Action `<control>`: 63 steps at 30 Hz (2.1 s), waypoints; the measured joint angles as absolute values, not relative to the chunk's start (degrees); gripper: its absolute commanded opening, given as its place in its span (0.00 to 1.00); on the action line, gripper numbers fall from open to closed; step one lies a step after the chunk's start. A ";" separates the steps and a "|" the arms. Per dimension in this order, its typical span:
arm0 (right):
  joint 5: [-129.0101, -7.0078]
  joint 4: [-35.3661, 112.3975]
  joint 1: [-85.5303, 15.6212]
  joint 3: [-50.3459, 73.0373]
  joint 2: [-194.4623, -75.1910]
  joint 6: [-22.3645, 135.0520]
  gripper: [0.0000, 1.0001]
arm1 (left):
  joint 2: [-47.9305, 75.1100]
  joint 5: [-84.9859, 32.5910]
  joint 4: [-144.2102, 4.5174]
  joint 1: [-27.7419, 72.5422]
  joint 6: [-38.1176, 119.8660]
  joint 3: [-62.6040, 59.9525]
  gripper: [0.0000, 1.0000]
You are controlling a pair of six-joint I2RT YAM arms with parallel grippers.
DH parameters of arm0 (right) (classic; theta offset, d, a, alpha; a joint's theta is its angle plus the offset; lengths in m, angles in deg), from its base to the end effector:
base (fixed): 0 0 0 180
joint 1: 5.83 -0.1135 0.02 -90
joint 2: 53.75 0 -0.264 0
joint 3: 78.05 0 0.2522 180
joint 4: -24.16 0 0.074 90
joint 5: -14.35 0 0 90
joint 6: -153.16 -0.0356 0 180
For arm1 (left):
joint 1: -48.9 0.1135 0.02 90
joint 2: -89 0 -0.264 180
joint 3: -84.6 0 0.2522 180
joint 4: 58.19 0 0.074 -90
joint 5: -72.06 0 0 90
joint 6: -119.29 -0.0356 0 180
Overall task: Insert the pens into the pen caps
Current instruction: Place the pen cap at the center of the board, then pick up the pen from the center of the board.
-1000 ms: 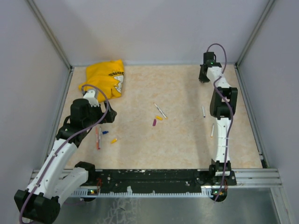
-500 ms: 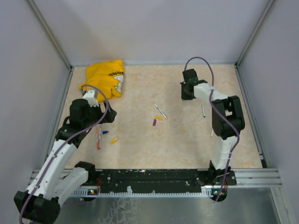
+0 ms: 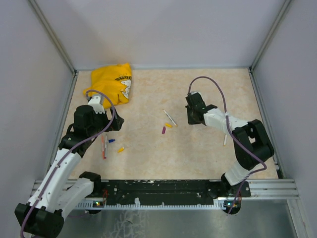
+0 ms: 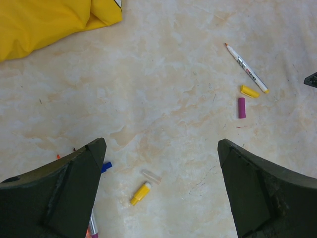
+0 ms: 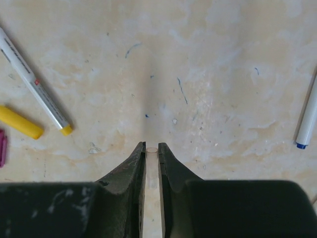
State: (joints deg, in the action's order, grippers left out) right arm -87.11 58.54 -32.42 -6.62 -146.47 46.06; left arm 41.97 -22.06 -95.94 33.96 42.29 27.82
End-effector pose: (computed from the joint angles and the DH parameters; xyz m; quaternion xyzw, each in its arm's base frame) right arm 0.2973 0.1409 0.1957 -0.0493 0.9499 0.0207 0.3081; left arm 0.1784 -0.0502 0.2980 0.0330 0.8562 -0.1542 0.4920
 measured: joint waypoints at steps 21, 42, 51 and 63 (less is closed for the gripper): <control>-85.72 57.65 -32.74 -10.40 -142.78 47.80 0.29 | 41.97 -22.03 -95.92 33.96 42.31 27.82 0.99; -76.03 54.28 -38.65 1.18 -156.44 50.93 0.39 | 41.95 -22.06 -95.94 33.96 42.31 27.82 0.99; -78.63 55.99 -39.61 5.36 -160.37 51.15 0.32 | 41.95 -22.03 -95.94 33.96 42.31 27.82 1.00; -79.55 58.30 -40.04 5.58 -161.45 51.19 0.30 | 41.88 -22.06 -95.94 33.96 42.31 27.82 0.99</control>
State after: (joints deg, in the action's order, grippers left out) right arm -79.55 58.30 -40.04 5.58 -161.45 51.19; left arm 41.88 -22.06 -95.94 33.96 42.31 27.82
